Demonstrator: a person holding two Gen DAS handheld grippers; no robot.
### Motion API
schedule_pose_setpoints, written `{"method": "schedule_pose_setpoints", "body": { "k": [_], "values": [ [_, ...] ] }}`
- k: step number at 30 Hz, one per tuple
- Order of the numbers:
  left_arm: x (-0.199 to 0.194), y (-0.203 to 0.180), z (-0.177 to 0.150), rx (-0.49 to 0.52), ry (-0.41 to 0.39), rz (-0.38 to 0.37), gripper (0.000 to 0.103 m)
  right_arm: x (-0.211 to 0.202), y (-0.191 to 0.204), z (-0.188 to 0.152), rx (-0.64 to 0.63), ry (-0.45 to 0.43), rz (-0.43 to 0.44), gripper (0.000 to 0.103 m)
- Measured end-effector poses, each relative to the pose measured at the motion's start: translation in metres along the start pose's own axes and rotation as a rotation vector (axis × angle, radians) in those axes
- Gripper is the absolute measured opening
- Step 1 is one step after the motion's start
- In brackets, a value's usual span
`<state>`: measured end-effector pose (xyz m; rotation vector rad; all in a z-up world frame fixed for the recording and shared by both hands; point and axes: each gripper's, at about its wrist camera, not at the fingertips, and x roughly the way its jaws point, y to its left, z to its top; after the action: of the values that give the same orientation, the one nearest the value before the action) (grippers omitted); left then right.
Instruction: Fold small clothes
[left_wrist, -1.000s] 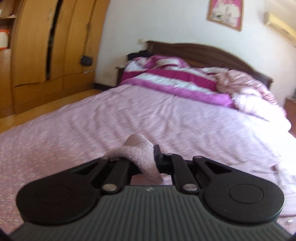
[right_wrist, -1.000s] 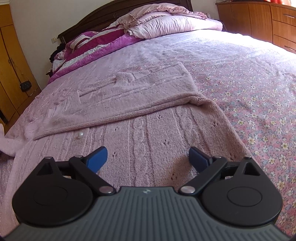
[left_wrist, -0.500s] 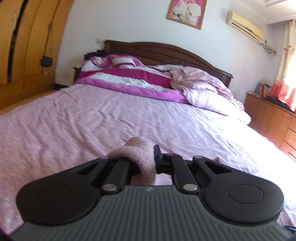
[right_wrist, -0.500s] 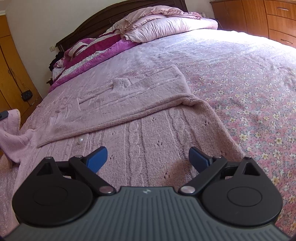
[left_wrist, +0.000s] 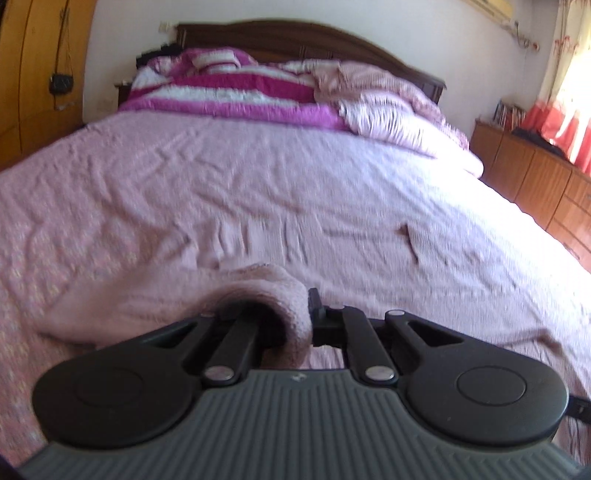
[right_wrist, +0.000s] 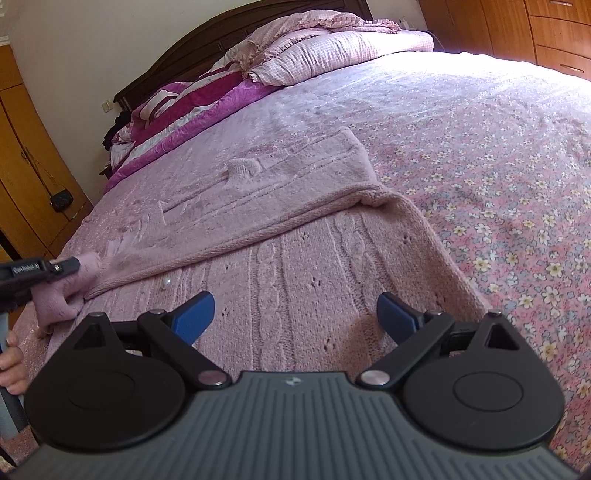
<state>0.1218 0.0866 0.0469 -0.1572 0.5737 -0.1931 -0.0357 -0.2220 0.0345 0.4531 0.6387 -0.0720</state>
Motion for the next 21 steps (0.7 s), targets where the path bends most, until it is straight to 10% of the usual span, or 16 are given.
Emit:
{"method": "schedule_pose_setpoints", "body": {
  "k": [5,10,21],
  "values": [
    [0.003,0.001,-0.01,-0.024,0.062,-0.001,0.012,-0.001,0.001,0.0,0.009,0.008,0.017,0.098],
    [-0.001,0.002,-0.014,-0.053,0.115,0.016,0.051,-0.002,0.01,0.001,-0.006,0.018,0.058,0.098],
    [-0.054,0.012,-0.03,-0.015,0.127,0.111,0.06,0.017,0.056,0.029,-0.007,0.107,0.258,0.098]
  ]
}}
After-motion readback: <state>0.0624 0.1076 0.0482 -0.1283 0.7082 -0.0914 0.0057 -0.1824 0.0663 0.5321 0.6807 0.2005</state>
